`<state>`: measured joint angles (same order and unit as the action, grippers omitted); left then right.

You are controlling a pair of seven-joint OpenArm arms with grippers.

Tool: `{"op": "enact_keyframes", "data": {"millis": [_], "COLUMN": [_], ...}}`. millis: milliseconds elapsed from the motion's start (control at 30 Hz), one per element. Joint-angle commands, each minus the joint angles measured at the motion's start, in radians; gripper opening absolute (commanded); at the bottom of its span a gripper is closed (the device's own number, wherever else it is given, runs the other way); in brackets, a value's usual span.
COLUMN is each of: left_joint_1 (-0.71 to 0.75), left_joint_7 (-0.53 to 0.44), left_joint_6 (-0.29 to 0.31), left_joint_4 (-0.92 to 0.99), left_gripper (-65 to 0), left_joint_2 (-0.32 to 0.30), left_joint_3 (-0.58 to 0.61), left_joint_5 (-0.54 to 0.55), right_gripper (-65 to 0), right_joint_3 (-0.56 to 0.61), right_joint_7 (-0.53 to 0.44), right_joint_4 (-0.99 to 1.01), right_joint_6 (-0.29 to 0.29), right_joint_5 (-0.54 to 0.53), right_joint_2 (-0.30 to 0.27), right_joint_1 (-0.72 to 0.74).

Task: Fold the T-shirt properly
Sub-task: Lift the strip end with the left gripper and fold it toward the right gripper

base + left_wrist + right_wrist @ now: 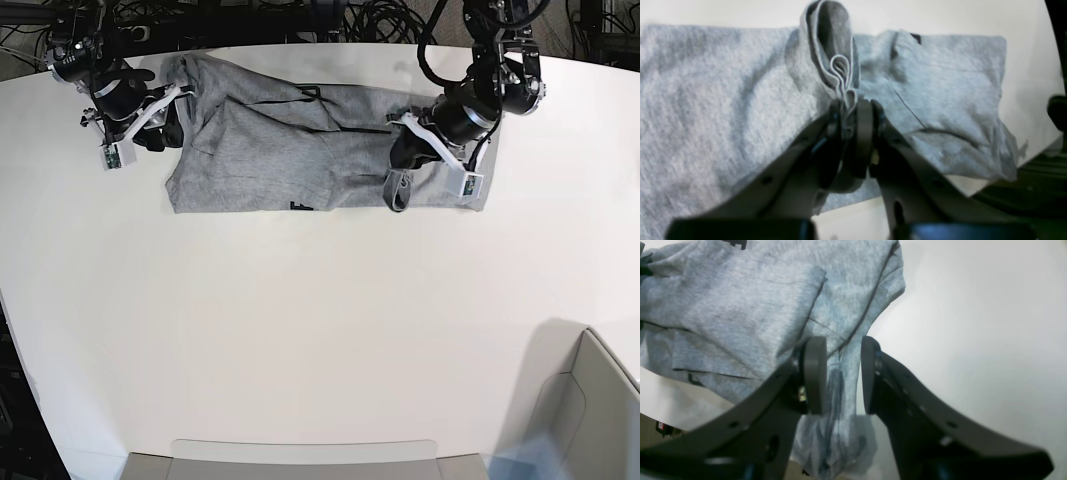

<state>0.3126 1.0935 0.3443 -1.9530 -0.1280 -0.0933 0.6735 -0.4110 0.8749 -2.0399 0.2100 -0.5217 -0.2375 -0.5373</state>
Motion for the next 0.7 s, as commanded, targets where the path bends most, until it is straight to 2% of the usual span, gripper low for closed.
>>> {"op": "enact_keyframes", "data": {"millis": [0, 67, 133, 267, 467, 567, 667], "left_joint_1": [-0.003, 0.003, 0.006, 0.009, 0.009, 0.009, 0.009], "left_joint_7": [-0.026, -0.026, -0.019, -0.017, -0.017, -0.017, -0.016], "left_joint_6": [0.008, 0.008, 0.014, 0.014, 0.011, 0.011, 0.008], "left_joint_4": [-0.021, -0.023, -0.024, -0.019, -0.018, -0.016, 0.007], "left_gripper": [-56.1, -48.8, -48.0, -51.9, -57.8, -61.2, -63.5], "left_joint_2": [-0.003, -0.003, -0.005, -0.008, -0.008, -0.008, -0.011], "left_joint_3": [-0.001, -0.001, -0.001, -0.004, -0.029, -0.072, -0.093], "left_joint_5": [0.021, 0.024, 0.053, 0.140, 0.142, 0.142, 0.140], "right_gripper": [-46.8, -46.8, -46.8, -46.8, -46.8, -46.8, -46.8], "right_joint_3": [-0.004, -0.004, -0.004, -0.004, -0.009, -0.009, -0.012], "right_joint_7": [-0.018, -0.018, -0.020, -0.023, -0.029, -0.085, -0.150], "right_joint_4": [-0.015, -0.015, -0.015, -0.015, -0.015, -0.015, -0.018], "right_joint_6": [0.004, 0.004, 0.004, 0.004, 0.004, 0.004, 0.004], "right_joint_5": [-0.010, -0.010, -0.010, -0.010, -0.015, -0.016, -0.016], "right_joint_2": [-0.007, -0.007, -0.007, -0.007, -0.007, -0.001, 0.037], "right_joint_1": [0.001, 0.001, 0.001, 0.001, 0.003, -0.002, -0.005]}}
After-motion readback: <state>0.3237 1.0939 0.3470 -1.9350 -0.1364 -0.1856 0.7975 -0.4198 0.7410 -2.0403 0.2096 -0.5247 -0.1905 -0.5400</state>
